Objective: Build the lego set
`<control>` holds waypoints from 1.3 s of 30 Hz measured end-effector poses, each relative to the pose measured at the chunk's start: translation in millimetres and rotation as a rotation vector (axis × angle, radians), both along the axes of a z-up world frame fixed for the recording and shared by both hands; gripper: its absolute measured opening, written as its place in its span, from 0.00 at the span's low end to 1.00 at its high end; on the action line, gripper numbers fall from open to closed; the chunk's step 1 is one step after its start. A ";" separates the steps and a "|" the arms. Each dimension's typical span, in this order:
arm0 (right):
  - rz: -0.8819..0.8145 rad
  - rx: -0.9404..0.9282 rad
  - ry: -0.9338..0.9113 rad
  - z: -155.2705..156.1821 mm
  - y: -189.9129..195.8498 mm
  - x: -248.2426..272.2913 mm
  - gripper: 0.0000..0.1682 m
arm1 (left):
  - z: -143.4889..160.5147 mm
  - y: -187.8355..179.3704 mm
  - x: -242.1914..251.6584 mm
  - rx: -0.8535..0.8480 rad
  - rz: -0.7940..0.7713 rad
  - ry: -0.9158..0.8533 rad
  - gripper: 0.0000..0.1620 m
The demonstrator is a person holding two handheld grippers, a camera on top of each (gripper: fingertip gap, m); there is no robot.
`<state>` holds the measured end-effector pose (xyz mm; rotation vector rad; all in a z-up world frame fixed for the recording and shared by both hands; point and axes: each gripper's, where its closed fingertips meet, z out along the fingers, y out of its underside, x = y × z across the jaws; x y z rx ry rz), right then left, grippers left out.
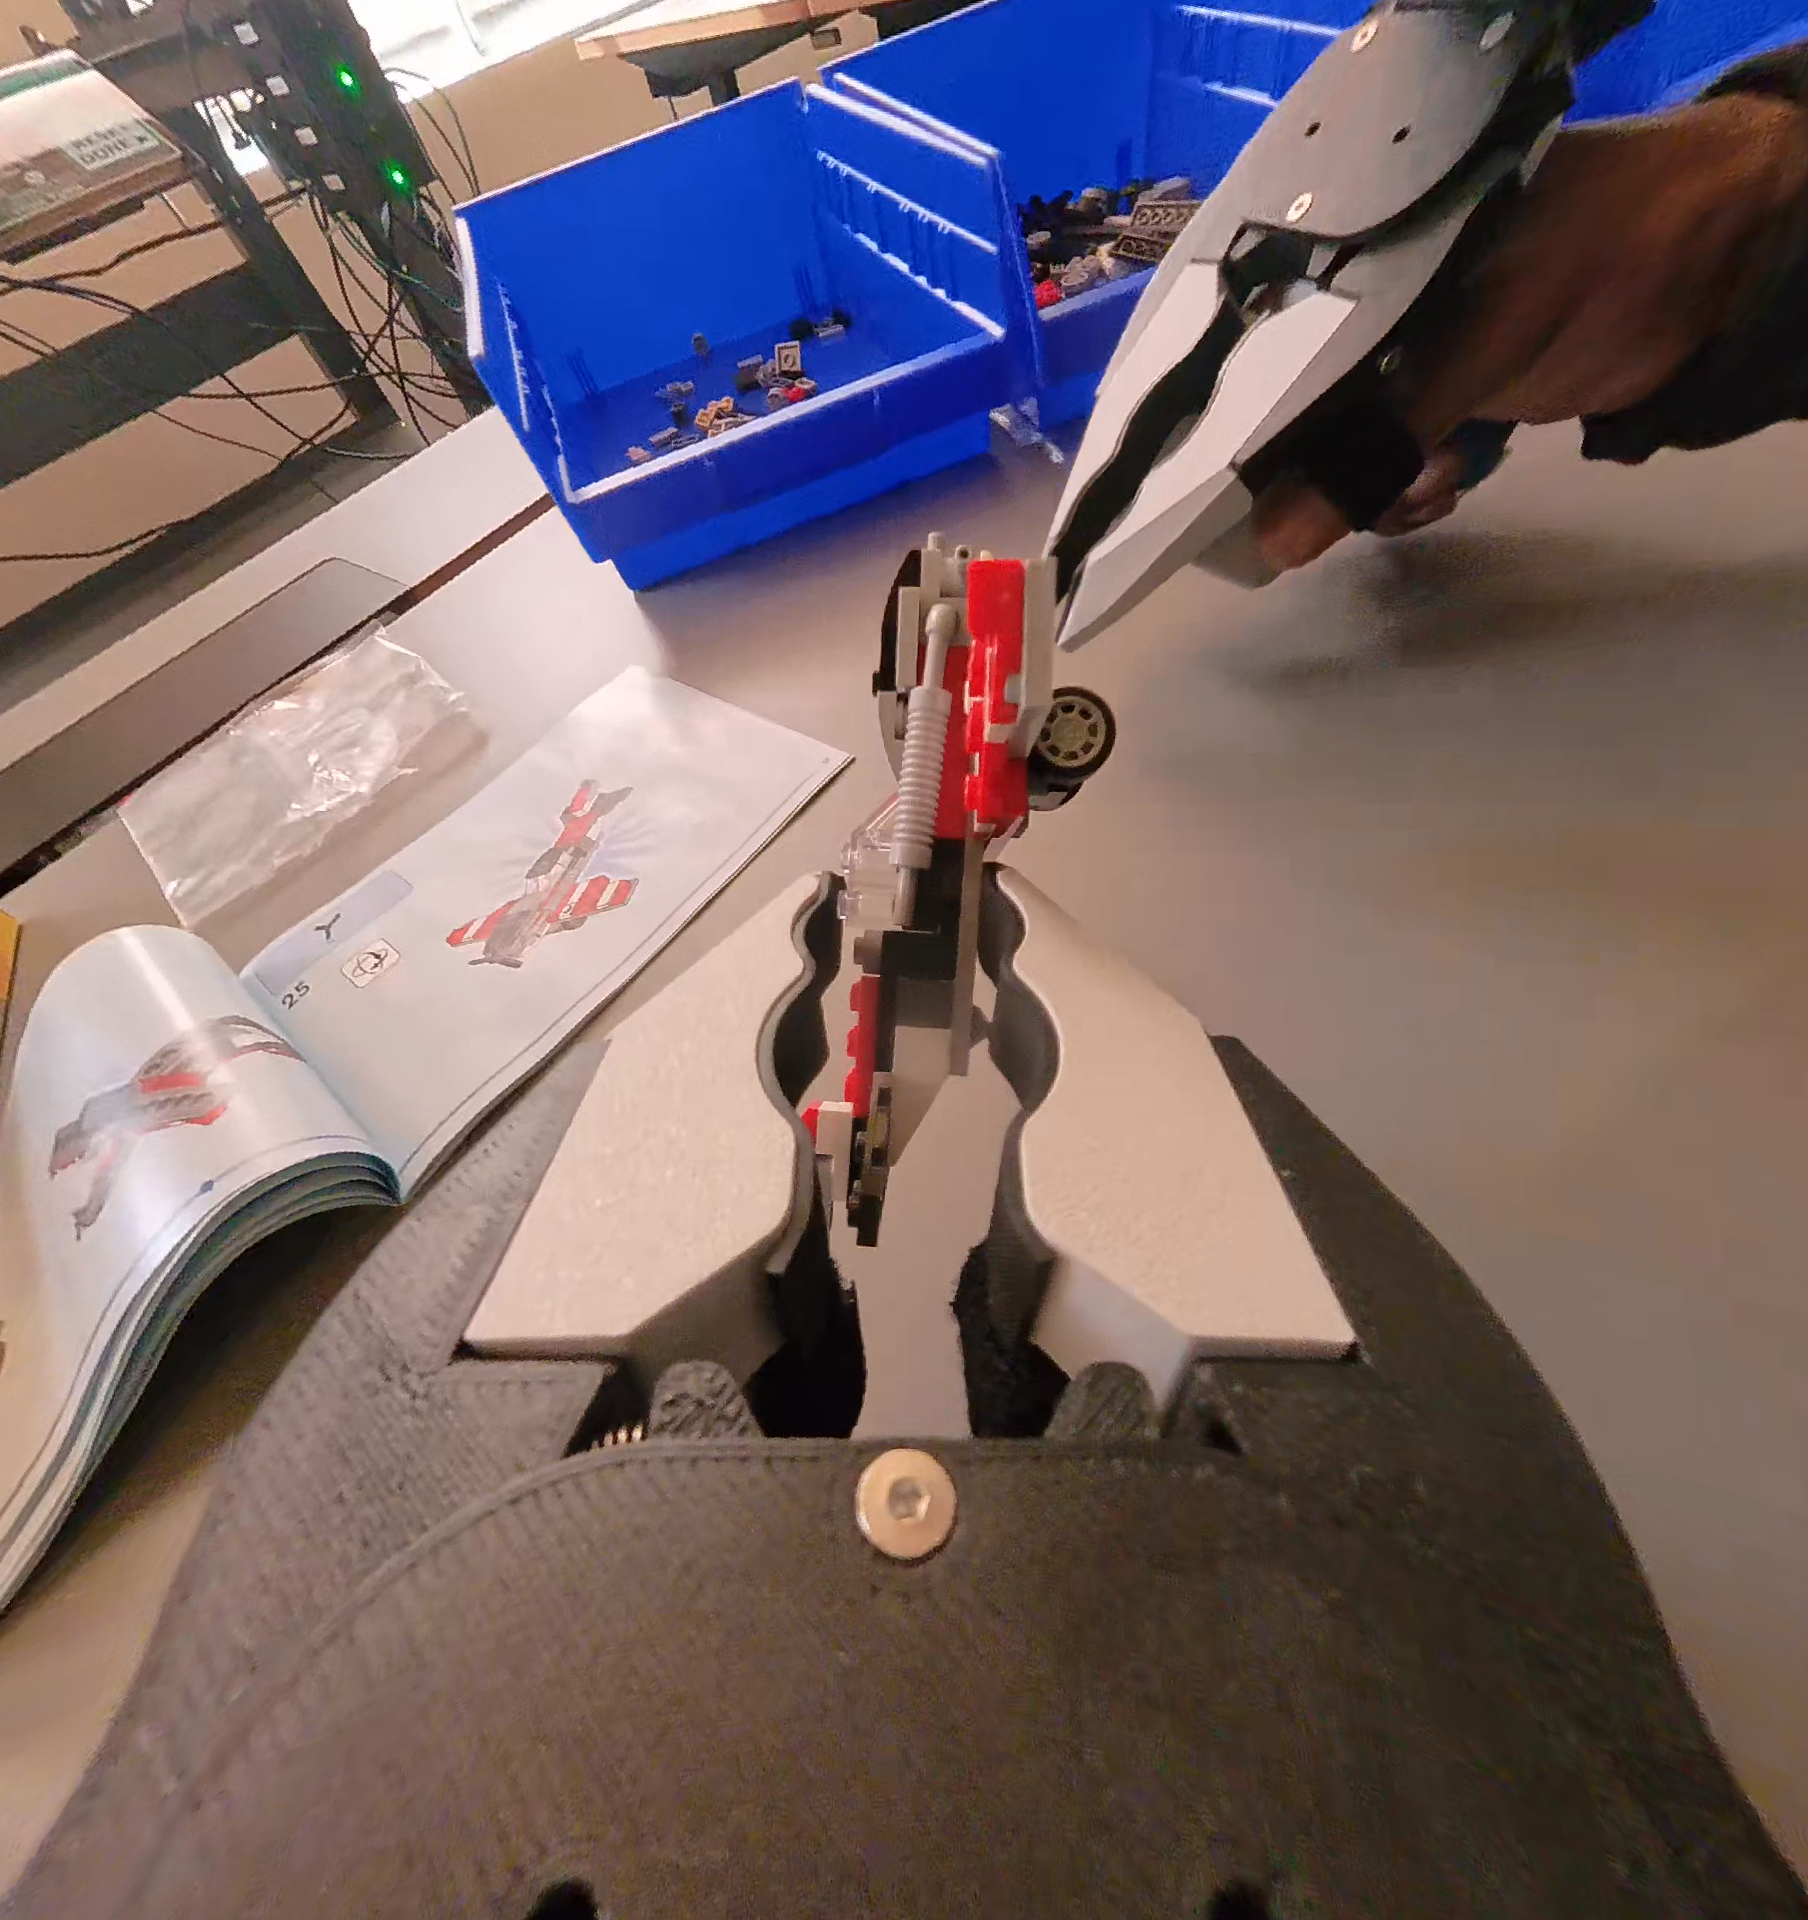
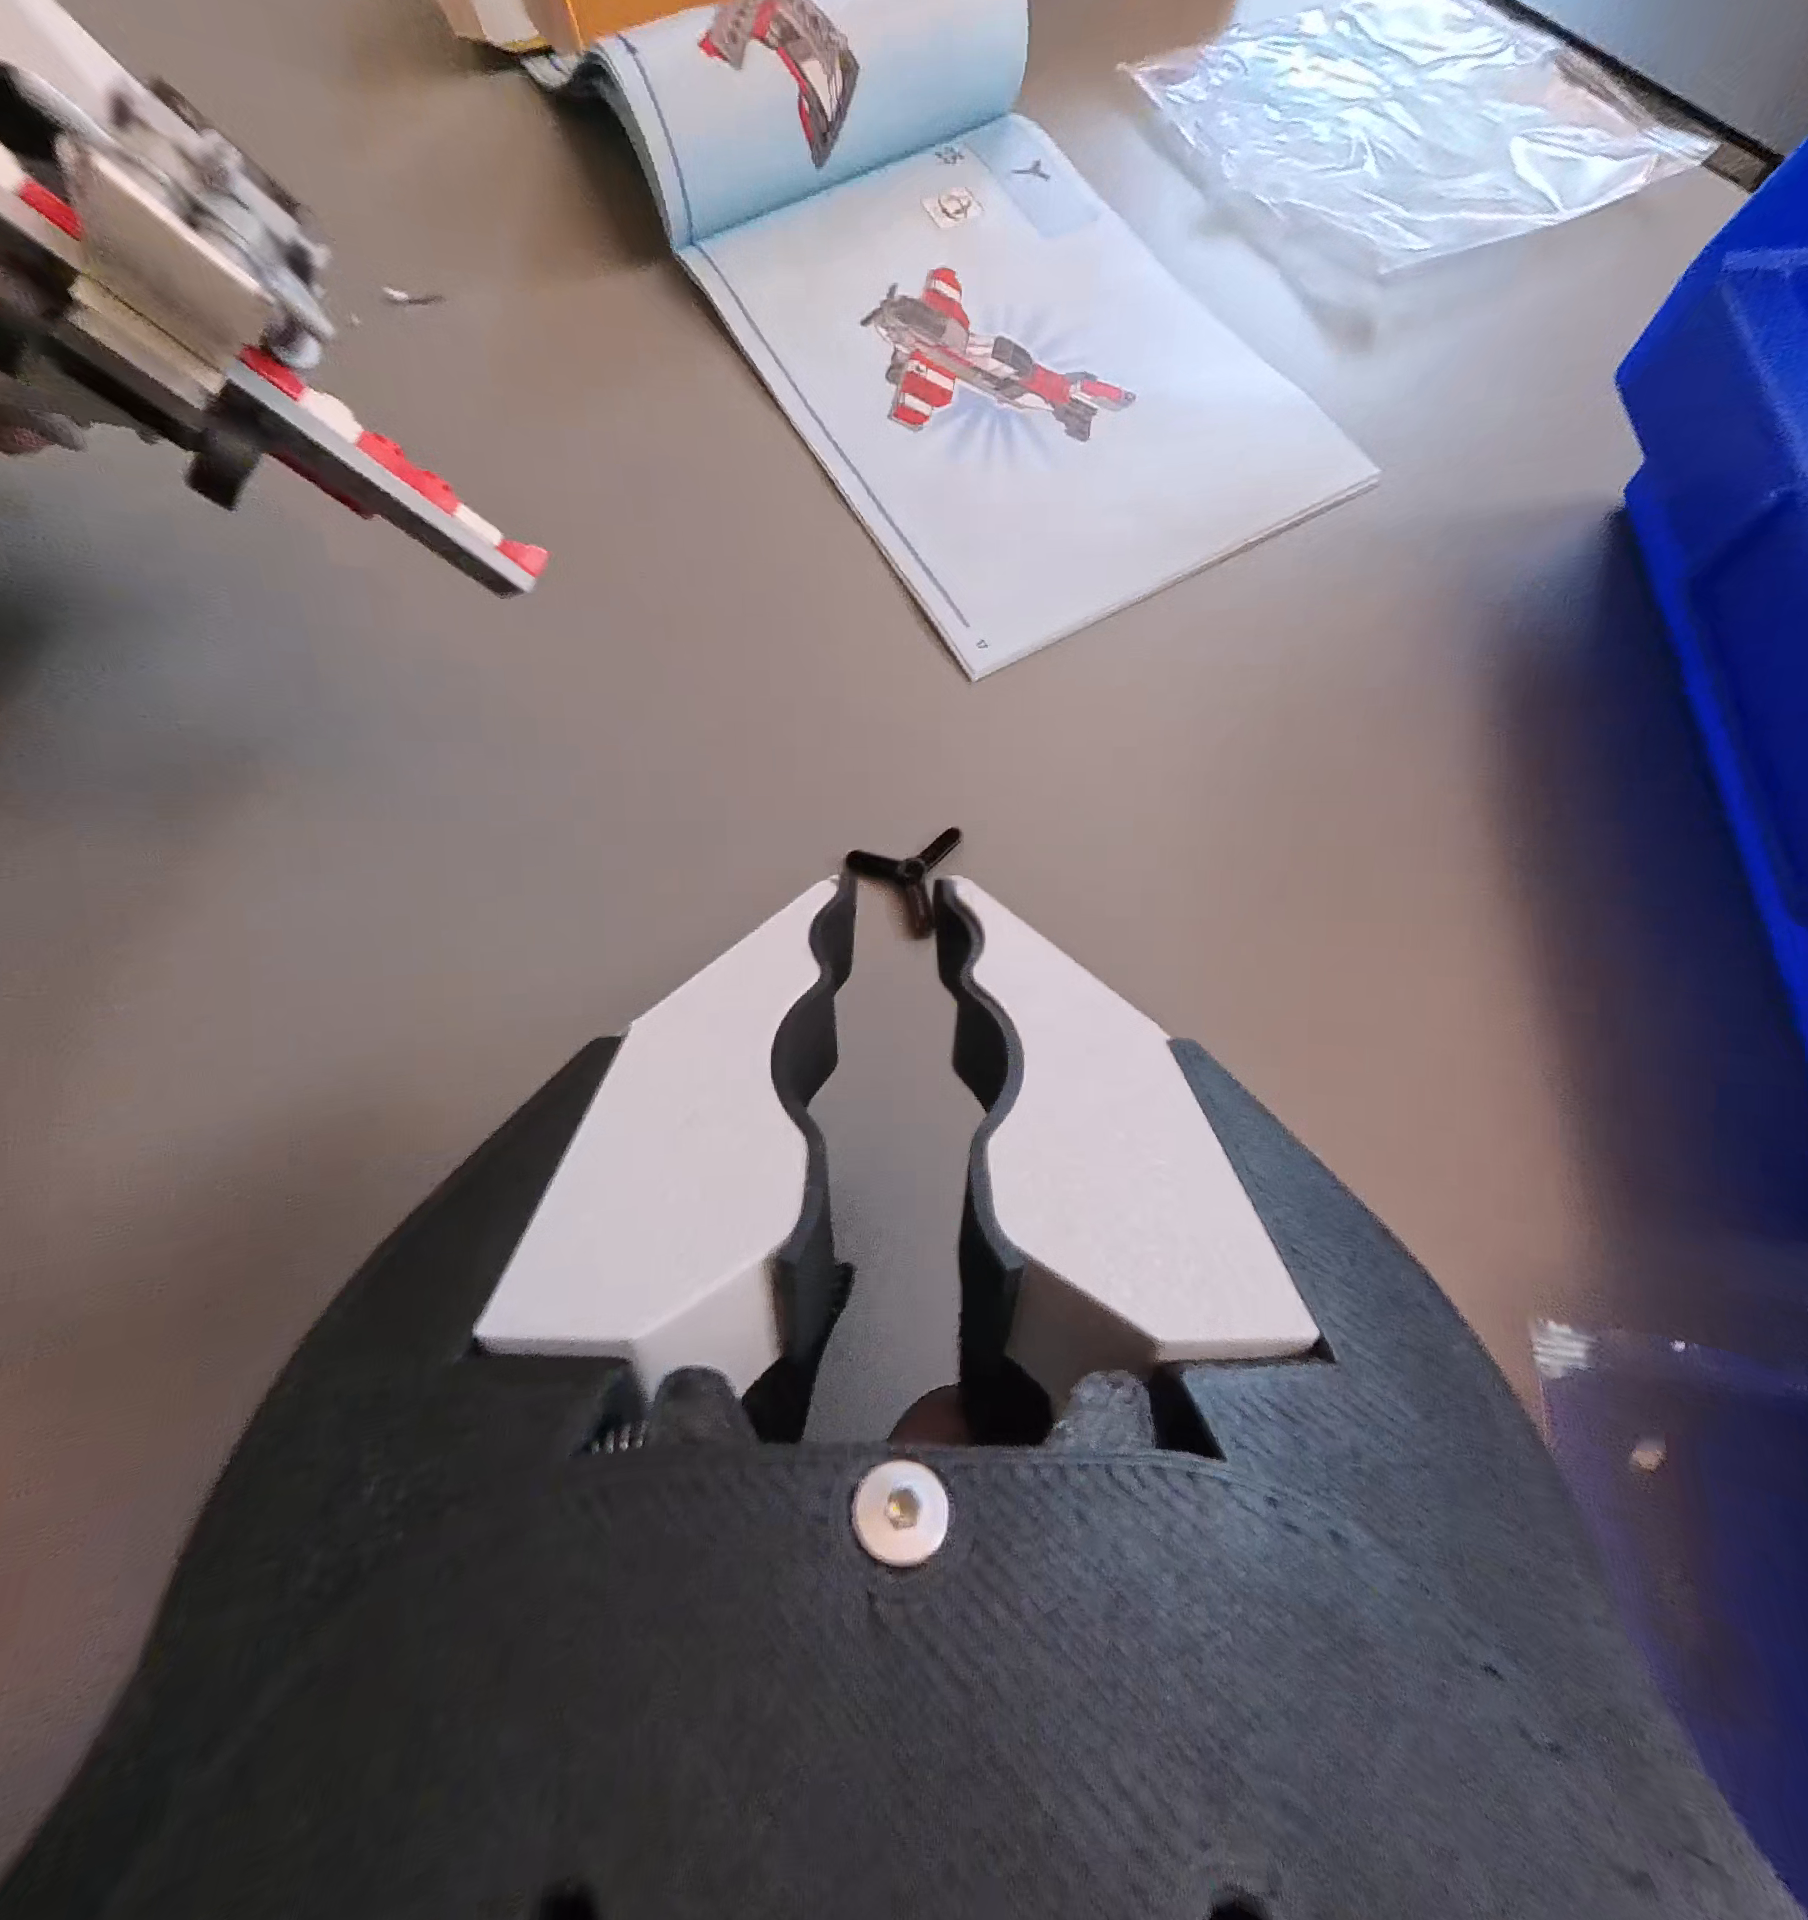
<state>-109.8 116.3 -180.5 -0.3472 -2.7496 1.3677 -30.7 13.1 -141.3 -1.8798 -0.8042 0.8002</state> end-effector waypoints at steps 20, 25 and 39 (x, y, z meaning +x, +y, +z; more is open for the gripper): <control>0.133 0.087 0.131 -21.1 -24.2 8.9 0.03 | -11.8 11.9 -2.8 0.025 -0.029 -0.038 0.16; 0.153 -0.118 0.160 27.7 -32.8 20.8 0.03 | -14.9 13.1 -7.2 0.023 -0.010 -0.043 0.16; 0.281 -0.443 0.101 103.1 -23.8 67.3 0.03 | 4.8 49.5 3.4 0.040 -0.125 0.067 0.16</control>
